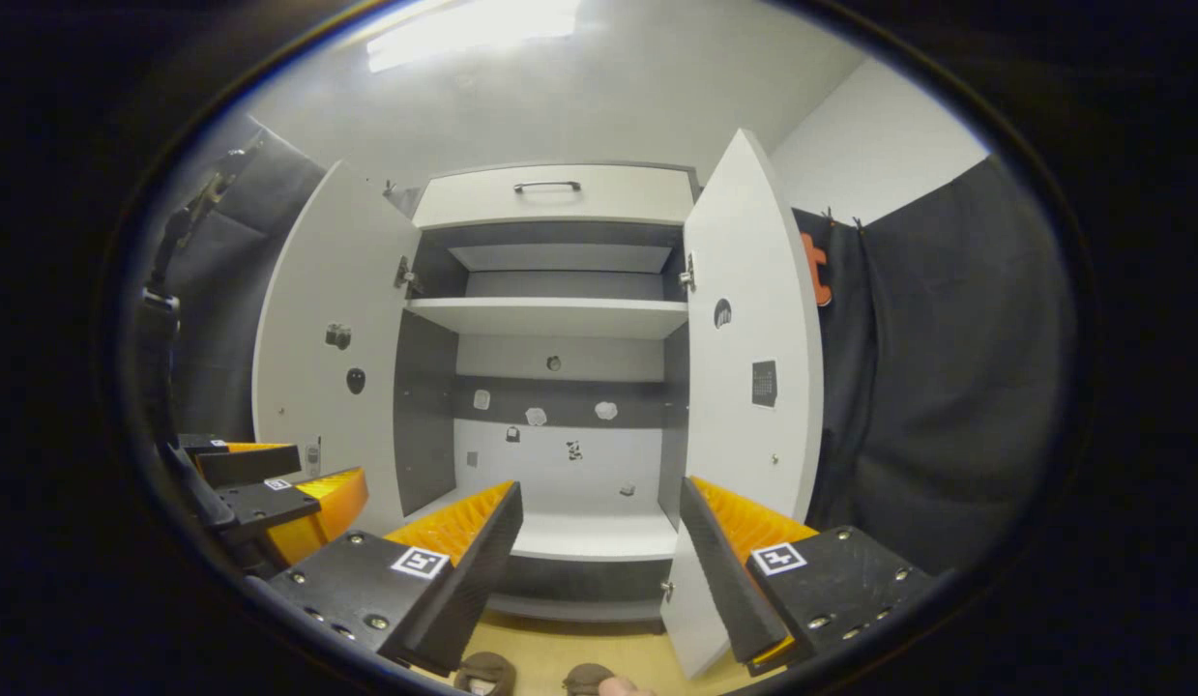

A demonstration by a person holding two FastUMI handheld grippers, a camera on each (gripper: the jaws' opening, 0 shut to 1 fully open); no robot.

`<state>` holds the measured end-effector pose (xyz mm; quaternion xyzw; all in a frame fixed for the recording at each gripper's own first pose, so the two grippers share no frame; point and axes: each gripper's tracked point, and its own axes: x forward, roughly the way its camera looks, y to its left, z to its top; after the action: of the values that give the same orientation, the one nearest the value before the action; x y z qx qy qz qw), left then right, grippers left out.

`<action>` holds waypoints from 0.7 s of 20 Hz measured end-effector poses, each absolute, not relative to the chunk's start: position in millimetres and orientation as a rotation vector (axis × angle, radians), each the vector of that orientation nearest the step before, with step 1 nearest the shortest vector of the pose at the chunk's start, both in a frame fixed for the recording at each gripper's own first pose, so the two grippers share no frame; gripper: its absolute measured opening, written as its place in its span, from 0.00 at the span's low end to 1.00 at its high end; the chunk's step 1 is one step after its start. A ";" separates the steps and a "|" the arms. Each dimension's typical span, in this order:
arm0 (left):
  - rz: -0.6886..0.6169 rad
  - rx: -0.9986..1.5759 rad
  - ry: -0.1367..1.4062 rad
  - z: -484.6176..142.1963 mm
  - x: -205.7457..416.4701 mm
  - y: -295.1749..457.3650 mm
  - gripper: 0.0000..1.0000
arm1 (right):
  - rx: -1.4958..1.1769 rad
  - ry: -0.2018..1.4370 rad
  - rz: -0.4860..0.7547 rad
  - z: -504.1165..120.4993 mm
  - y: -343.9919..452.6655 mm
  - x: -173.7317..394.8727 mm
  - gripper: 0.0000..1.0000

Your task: Grab one shoe with the right hand and put it into the shoe cabinet, grab the other shoe with the left hand and put it into the shoe cabinet; then close the right door with the right hand and the left door with the left hand.

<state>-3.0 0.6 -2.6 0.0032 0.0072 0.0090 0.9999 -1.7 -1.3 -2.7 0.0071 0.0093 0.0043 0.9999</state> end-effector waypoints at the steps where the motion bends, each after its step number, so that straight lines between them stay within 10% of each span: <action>1: 0.020 0.007 0.014 -2.5 -3.9 1.4 0.98 | 0.014 0.019 0.008 -2.8 -2.1 -1.9 0.97; 14: 0.076 0.017 0.022 -1.8 -10.1 21.9 0.98 | 0.019 0.322 0.104 -179.6 22.6 -33.8 0.98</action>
<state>-10.1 21.9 -1.8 0.0084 0.0111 0.0378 0.9992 -33.8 22.6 -179.6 0.0094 0.1603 0.0520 0.9857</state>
